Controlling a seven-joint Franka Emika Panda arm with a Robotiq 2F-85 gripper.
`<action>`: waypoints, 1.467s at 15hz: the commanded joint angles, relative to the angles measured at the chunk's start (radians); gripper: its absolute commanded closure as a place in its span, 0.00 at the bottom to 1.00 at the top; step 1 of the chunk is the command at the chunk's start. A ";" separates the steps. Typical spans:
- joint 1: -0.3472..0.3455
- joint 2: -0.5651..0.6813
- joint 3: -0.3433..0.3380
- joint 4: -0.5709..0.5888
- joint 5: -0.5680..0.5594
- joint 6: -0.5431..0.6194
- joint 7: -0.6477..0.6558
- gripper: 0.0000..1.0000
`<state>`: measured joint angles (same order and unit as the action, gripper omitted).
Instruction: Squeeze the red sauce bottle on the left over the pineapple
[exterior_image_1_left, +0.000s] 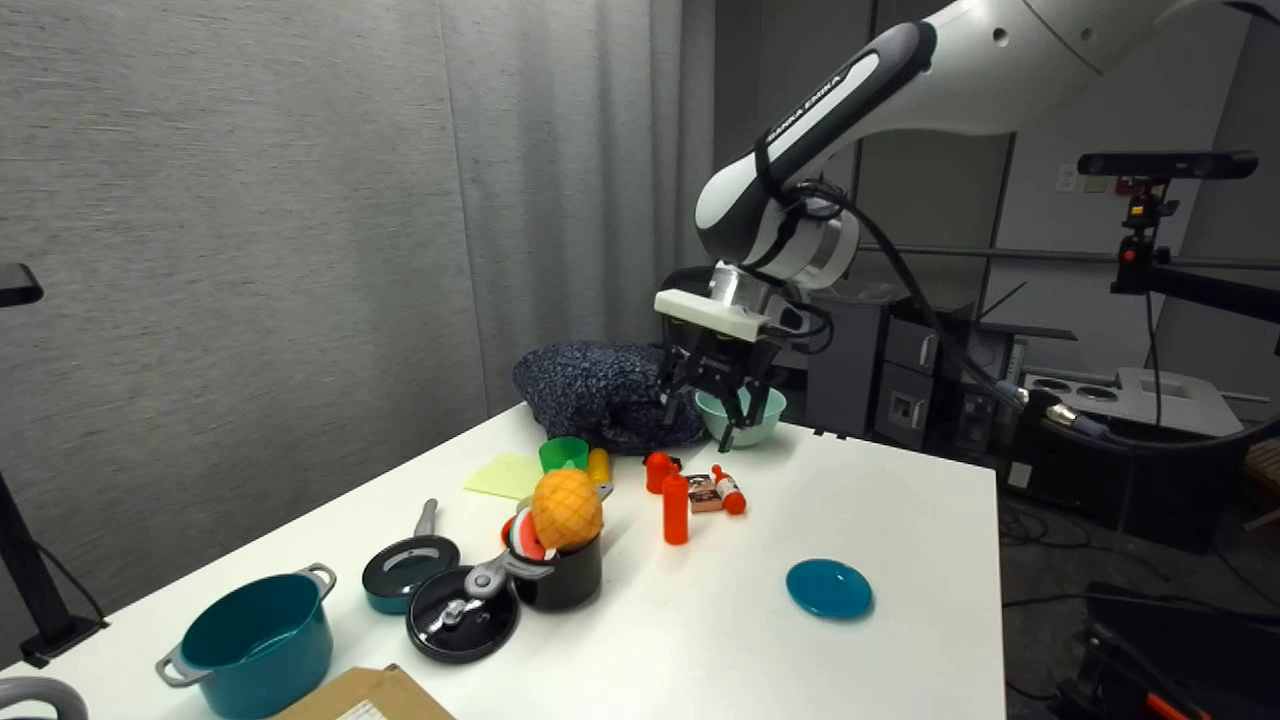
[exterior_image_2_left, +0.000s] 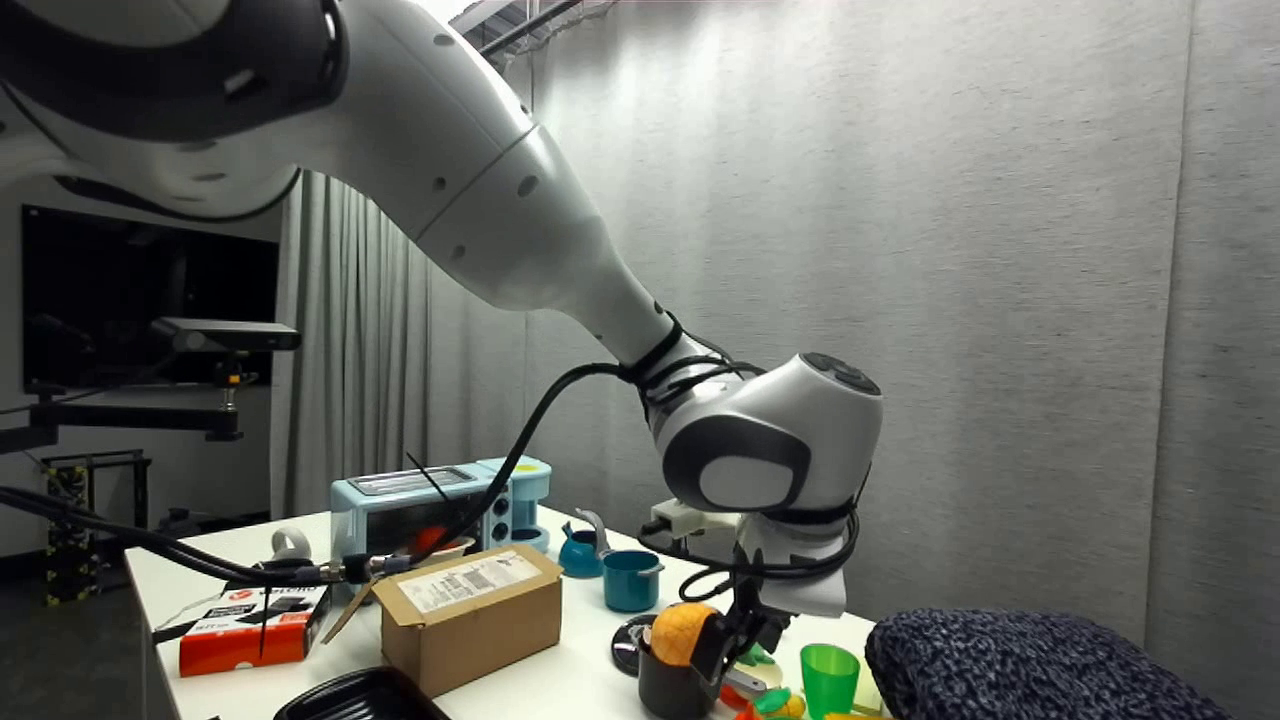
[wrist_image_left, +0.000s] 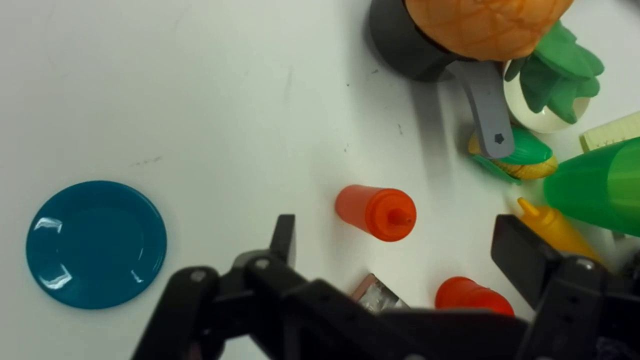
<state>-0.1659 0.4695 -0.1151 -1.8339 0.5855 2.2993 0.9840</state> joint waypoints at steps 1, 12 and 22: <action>-0.033 0.084 0.026 0.053 0.095 0.046 -0.049 0.00; -0.022 0.288 0.036 0.177 0.225 0.126 -0.068 0.00; -0.010 0.355 0.040 0.239 0.198 0.109 -0.057 0.58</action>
<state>-0.1770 0.8048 -0.0674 -1.6307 0.7823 2.4179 0.9239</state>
